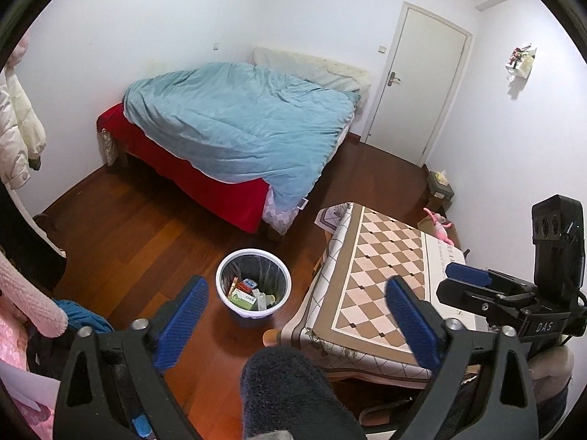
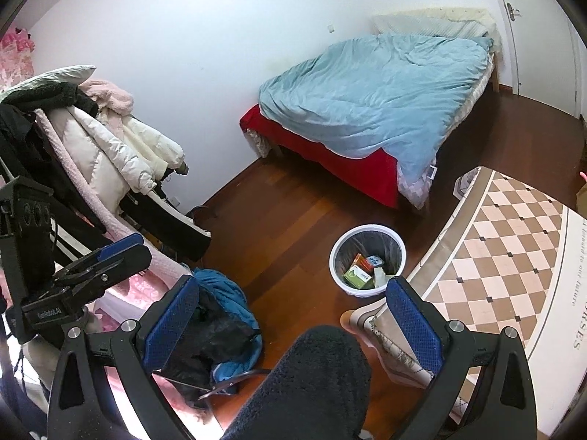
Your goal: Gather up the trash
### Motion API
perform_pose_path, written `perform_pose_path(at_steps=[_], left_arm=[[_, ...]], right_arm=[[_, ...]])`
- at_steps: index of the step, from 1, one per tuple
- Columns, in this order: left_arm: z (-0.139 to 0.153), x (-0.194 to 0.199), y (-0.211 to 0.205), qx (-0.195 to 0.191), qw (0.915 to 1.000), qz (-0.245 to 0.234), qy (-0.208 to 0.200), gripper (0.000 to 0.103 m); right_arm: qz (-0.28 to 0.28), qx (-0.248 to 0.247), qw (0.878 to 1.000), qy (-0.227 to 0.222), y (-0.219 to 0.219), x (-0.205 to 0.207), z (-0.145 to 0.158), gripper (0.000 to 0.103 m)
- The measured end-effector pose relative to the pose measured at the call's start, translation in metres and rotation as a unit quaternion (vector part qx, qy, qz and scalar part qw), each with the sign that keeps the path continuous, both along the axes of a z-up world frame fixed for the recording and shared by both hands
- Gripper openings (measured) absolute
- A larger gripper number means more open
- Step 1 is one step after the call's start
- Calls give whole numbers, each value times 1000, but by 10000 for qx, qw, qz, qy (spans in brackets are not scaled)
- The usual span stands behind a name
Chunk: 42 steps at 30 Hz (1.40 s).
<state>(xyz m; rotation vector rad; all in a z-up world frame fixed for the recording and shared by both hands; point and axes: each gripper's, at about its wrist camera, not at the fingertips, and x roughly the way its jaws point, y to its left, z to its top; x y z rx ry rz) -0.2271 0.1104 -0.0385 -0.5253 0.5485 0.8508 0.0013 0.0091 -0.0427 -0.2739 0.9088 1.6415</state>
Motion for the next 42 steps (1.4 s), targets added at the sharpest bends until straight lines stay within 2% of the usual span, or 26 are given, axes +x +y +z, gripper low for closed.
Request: perform_pose_path(at_steps=[14, 42], left_arm=[[6, 7, -5, 50, 9999, -84, -76, 103], [14, 13, -12, 108, 9993, -299, -170, 103]], right_arm=[[-75, 125, 9998, -116, -11, 4, 14, 103], [-47, 178, 9997, -187, -20, 8, 19, 103]])
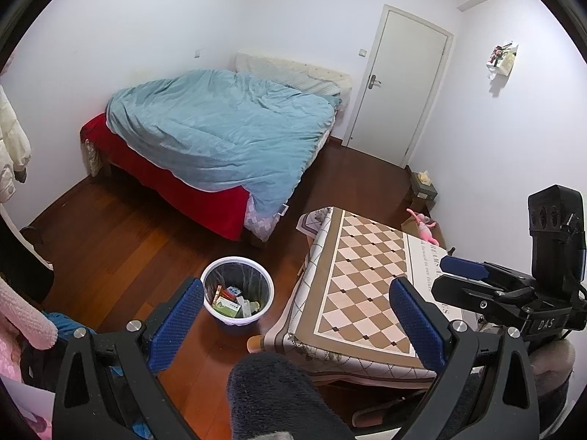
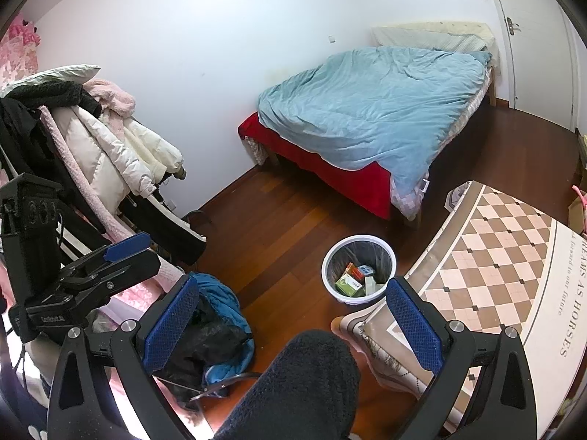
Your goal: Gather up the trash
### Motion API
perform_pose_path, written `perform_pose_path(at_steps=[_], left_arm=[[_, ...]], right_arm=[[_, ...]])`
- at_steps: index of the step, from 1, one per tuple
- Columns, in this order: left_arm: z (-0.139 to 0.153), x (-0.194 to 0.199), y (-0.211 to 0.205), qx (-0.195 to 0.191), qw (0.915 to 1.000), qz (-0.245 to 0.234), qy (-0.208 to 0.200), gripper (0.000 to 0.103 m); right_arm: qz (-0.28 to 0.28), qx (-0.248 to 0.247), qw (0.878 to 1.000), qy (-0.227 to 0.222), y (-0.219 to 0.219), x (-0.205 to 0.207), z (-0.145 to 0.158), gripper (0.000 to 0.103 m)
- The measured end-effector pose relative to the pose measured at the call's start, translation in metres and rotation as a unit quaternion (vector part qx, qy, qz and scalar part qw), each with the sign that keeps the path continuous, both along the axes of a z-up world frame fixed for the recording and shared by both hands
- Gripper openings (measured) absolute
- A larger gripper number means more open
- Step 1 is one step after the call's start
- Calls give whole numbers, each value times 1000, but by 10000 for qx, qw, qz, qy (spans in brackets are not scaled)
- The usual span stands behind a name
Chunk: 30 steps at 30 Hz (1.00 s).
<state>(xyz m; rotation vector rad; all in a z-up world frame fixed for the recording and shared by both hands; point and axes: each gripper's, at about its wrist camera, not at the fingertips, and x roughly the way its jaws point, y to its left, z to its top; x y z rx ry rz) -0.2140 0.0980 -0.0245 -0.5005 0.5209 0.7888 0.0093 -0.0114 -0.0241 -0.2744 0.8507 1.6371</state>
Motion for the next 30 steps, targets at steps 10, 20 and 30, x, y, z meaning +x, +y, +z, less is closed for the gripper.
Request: perform_pose_path(at_steps=[10, 20, 30], left_arm=[[1, 1, 0, 1, 10000, -41, -24, 103], [3, 2, -2, 25, 10000, -72, -34, 103], [3, 2, -3, 23, 10000, -51, -36, 103]], right_arm=[[-17, 27, 10000, -1, -3, 5, 4, 103], [-14, 65, 10000, -25, -4, 3, 10, 103], [-15, 62, 10000, -32, -4, 2, 11, 103]])
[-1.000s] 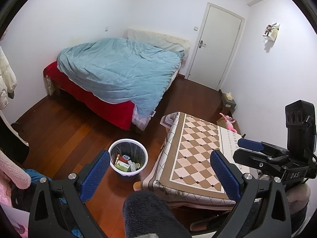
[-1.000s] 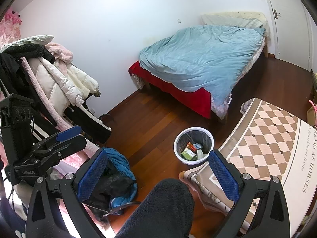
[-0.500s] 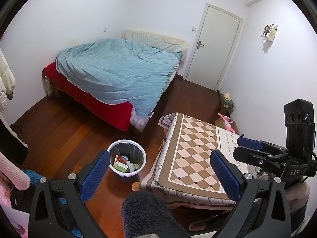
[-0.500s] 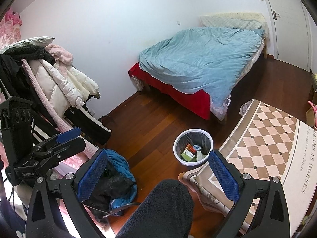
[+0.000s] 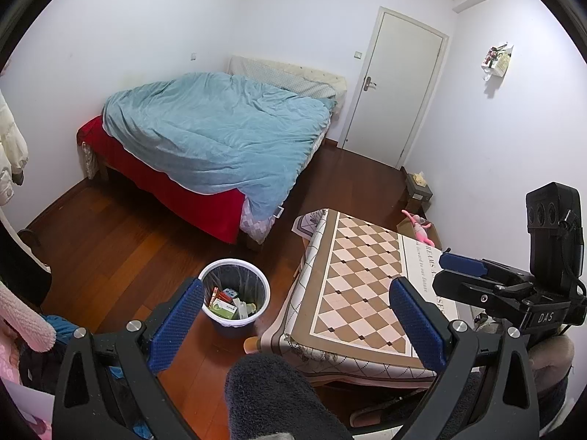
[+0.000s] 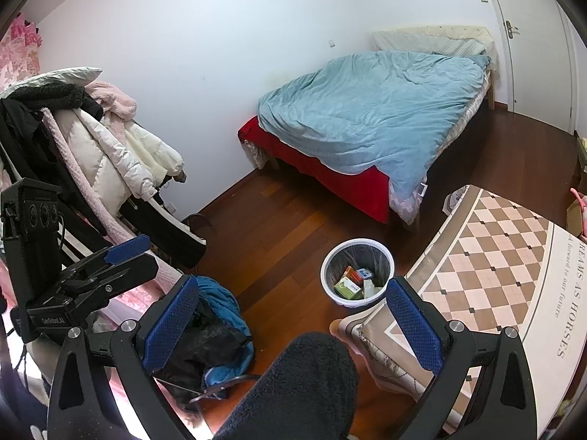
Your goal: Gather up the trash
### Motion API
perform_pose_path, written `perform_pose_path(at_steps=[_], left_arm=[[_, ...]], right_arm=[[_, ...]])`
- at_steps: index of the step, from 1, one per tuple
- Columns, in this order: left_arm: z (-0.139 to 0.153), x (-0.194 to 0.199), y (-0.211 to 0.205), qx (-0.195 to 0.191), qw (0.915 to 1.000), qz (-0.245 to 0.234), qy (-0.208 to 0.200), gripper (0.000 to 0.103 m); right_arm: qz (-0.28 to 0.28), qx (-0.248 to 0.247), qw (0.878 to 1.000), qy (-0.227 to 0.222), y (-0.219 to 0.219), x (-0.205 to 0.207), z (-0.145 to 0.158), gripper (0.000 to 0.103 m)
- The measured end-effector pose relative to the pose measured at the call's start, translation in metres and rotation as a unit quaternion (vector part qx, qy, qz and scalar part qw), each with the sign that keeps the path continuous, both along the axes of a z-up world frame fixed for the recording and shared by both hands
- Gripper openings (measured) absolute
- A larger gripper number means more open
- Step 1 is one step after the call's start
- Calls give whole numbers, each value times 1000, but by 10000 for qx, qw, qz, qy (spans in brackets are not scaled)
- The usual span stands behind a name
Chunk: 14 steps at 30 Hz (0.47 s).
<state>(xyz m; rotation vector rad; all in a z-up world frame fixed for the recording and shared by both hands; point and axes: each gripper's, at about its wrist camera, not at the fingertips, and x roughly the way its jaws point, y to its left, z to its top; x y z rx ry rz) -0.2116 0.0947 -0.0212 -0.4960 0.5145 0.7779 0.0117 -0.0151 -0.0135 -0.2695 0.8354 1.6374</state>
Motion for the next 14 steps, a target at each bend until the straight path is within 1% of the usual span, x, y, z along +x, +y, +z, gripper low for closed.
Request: perform_pose_path(at_steps=[14], left_arm=[[2, -2, 2, 18, 10000, -29, -59, 103]], right_arm=[[12, -18, 10000, 10, -2, -2, -1, 103]])
